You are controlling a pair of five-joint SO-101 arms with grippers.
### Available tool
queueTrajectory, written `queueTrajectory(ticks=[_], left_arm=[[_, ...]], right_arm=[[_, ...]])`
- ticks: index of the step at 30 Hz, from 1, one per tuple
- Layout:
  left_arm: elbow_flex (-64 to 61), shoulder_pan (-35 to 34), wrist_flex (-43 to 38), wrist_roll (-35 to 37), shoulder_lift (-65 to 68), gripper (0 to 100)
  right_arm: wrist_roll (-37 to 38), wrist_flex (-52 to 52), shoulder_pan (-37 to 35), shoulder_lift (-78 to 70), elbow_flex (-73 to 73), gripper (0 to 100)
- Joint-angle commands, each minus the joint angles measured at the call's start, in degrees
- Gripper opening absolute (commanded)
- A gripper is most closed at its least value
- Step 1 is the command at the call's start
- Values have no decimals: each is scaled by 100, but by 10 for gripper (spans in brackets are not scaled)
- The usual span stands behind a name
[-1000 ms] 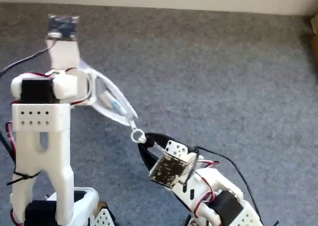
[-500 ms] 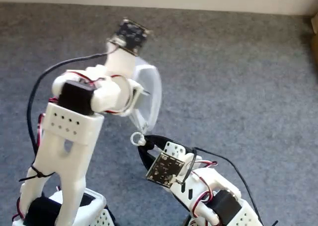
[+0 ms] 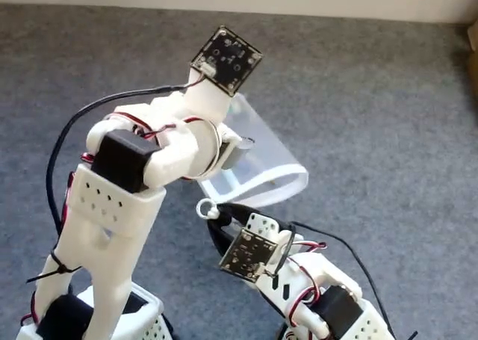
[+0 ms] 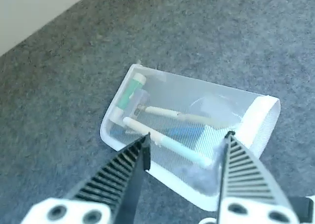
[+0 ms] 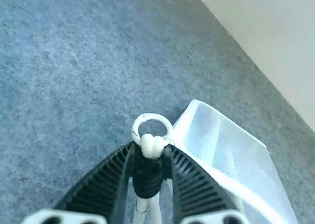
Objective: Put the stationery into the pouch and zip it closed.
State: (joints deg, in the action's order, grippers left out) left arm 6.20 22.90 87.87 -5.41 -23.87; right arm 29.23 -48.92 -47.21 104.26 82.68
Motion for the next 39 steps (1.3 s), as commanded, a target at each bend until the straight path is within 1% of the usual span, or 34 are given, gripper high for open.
queueTrajectory(ticks=[1, 5, 9, 10, 14, 17, 20, 23, 27, 30, 35, 39], left_arm=[[453, 84, 255, -193, -48, 231], [646, 84, 888, -712, -57, 231], [822, -57, 1222, -765, -330, 231], [734, -127, 1222, -800, -479, 231], [-40, -180, 1222, -1398, -1235, 234], [-804, -163, 1160, -1582, -1868, 235], [-1719, -163, 651, -1670, -2431, 235], [-2774, -189, -123, -1811, -2941, 235], [-4048, -171, -1178, -1811, -3600, 236], [-4760, -163, -1802, -1811, -4040, 236], [-5622, -154, -2426, -1811, -4418, 236], [-5991, -154, -2734, -1811, -4462, 236]], right_arm=[[62, 101, 259, 119, -75, 5], [53, 101, 716, 119, -101, 5], [0, 127, 1007, 119, -110, 5], [-123, 136, 1059, 119, -119, 5], [-510, 136, 1279, 119, -400, 5], [-721, 136, 1446, 119, -602, 5], [-756, 127, 1596, 119, -637, 5], [-774, 127, 1657, 119, -637, 5], [-1240, 136, 1657, 119, -655, 5], [-1319, 136, 1657, 119, -822, 5], [-1424, 136, 1657, 119, -857, 5], [-1424, 136, 1657, 119, -831, 5]])
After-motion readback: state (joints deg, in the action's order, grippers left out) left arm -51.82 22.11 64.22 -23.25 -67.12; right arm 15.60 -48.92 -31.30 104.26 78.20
